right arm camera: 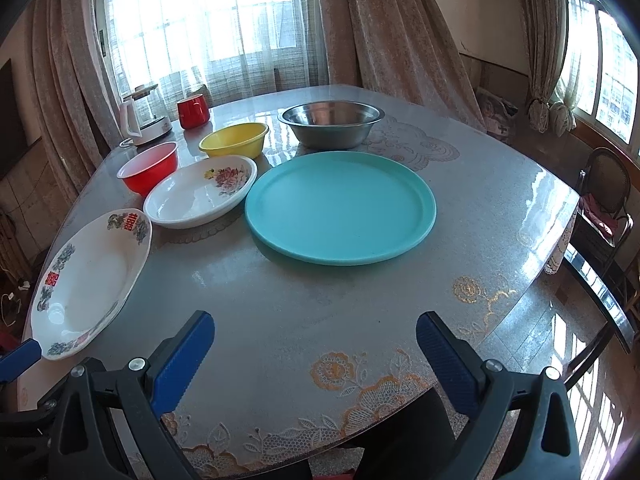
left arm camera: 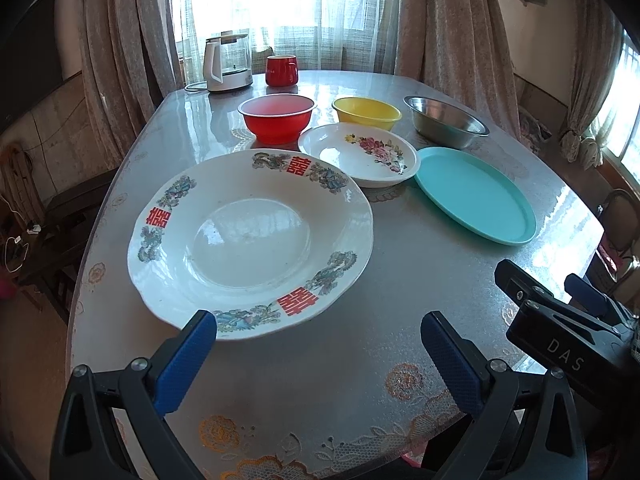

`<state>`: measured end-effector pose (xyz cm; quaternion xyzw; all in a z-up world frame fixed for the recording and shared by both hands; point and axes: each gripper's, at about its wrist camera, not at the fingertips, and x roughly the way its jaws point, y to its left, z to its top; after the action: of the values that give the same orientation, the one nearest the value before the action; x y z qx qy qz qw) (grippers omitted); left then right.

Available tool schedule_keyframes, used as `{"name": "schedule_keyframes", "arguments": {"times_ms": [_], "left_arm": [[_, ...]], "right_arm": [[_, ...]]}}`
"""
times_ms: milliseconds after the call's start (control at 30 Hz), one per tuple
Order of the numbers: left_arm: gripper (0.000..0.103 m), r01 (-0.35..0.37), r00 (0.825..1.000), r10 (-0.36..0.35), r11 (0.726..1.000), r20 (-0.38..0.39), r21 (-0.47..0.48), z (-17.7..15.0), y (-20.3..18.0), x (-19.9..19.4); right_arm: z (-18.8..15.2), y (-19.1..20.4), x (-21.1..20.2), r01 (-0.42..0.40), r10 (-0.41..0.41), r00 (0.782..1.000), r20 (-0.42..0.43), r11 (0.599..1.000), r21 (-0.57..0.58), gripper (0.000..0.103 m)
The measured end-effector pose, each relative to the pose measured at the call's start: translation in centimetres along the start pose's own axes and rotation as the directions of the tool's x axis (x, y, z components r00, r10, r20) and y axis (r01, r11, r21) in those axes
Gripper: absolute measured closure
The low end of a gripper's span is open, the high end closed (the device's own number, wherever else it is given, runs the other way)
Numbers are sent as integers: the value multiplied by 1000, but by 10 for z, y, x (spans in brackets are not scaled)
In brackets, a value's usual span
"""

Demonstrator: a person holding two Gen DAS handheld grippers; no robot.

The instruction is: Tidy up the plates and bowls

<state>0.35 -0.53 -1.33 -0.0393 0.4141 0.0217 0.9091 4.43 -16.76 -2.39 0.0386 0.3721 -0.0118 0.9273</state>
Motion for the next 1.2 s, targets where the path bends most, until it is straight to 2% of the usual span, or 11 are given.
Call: {"name": "schedule_keyframes", "arguments": {"times_ms": [200, 533, 700, 833, 933, 1000, 1133, 1200], "left_arm": [[0, -9, 1000, 9, 1000, 4, -13, 1, 3, 1], [0, 0, 1000, -3, 994, -26, -107, 6, 21, 9], [0, -3, 999, -2, 990, -35, -140, 10, 24, 11], [0, 2, 999, -5, 997, -34, -83, 15, 5, 12], [0, 4, 1000, -4, 1000, -4, -11, 22, -17, 11], [0, 3, 1000, -4, 1000, 13, 16, 29, -31, 12], [0, 87, 996, -87, 996, 31, 19, 44, -50, 19], [0, 95, 995, -95, 995, 15, 18, 52, -61, 28]], "right_arm": [[5, -2, -1, -38, 38, 999, 22, 999, -5, 0], [12, -4, 7, -83, 86, 995, 54, 995, -50, 0], [10, -4, 23, -156, 155, 988, -13, 983, -95, 0], [16, -14, 30, -147, 147, 989, -5, 984, -99, 0], [29, -33, 36, -136, 136, 991, 2, 988, -73, 0], [41, -46, 40, -103, 104, 994, 18, 992, -70, 0], [62, -74, 52, -32, 34, 998, 47, 998, -59, 5], [72, -89, 60, -30, 31, 998, 45, 999, -28, 6]]}}
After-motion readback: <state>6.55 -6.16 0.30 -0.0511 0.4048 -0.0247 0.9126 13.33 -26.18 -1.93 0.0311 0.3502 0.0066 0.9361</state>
